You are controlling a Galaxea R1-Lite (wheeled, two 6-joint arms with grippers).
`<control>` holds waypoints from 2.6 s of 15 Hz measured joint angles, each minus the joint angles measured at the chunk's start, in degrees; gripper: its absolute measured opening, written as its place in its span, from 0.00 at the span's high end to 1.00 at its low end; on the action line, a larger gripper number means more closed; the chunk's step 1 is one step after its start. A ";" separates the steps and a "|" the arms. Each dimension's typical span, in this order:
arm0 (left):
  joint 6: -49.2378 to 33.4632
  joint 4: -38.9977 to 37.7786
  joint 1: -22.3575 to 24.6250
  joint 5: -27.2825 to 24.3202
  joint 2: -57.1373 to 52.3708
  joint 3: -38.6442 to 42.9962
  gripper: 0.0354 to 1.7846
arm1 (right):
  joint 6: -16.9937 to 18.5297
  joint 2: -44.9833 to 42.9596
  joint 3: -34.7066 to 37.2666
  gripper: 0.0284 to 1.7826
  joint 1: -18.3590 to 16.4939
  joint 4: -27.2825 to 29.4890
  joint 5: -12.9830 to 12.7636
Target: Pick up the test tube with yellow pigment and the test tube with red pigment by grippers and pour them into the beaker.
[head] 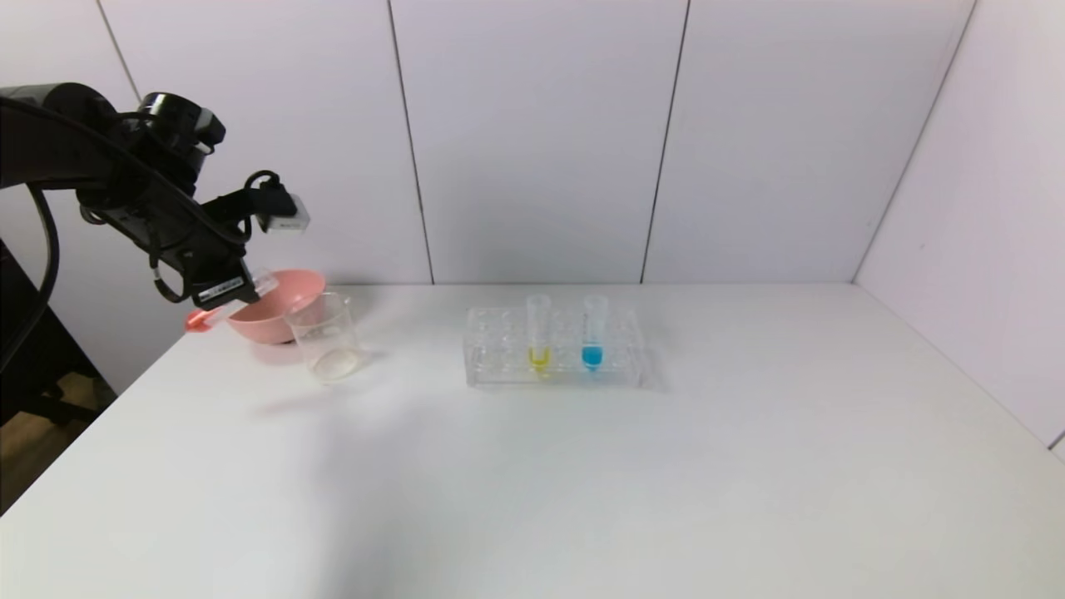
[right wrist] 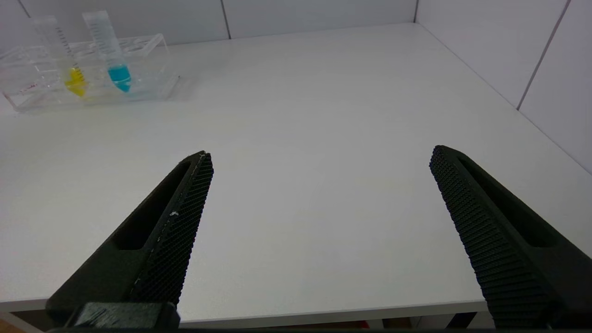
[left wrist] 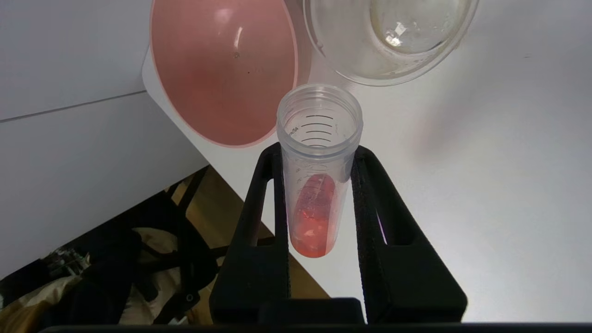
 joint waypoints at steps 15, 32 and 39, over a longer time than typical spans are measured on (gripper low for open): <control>4.84 -3.54 -6.64 14.80 4.10 -0.06 0.78 | 0.00 0.00 0.00 0.04 -0.02 -0.02 0.00; 7.06 -0.04 -12.31 29.33 5.17 -0.06 0.78 | 0.00 0.00 0.00 0.04 0.00 -0.02 0.00; 8.02 1.62 -13.34 35.50 5.67 -0.06 0.78 | 0.00 0.00 0.00 0.04 -0.02 -0.02 0.00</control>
